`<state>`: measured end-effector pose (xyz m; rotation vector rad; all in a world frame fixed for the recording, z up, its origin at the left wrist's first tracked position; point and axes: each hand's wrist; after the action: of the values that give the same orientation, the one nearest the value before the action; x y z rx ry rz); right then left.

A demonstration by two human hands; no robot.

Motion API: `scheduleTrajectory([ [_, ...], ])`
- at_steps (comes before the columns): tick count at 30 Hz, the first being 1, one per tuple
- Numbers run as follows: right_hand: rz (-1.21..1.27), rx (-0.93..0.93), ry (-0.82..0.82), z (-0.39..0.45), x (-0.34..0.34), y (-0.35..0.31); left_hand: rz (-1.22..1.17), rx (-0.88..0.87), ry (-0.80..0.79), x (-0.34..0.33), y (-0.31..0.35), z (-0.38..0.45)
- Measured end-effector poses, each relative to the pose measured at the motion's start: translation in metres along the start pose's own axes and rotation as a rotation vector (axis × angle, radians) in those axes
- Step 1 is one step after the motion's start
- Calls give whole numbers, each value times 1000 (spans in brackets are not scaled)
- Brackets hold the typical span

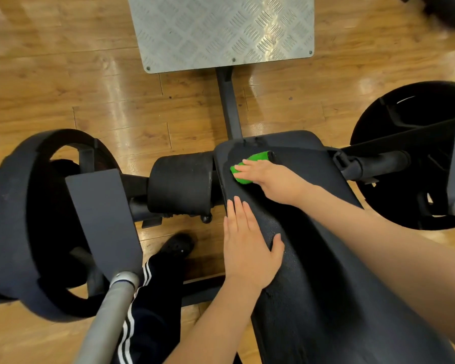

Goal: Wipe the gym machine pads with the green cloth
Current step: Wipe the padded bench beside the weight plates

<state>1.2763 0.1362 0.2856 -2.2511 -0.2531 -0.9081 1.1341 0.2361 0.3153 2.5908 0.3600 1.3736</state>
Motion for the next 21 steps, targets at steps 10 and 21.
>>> scheduleTrajectory([
  [10, -106, -107, -113, 52, 11, -21, 8, 16, -15, 0, 0, 2],
  [21, -39, 118, -38, 32, -15, -10, -32, 7, -24, -2, -2, 2],
])
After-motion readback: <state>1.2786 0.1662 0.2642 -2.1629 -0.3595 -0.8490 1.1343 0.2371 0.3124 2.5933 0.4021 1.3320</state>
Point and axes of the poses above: each hand's wrist, its own z-axis towards the middle knuckle, its own x-axis out of the back of the hand, y = z × x, and after that the axes turned 8 degrees about z, right-handed
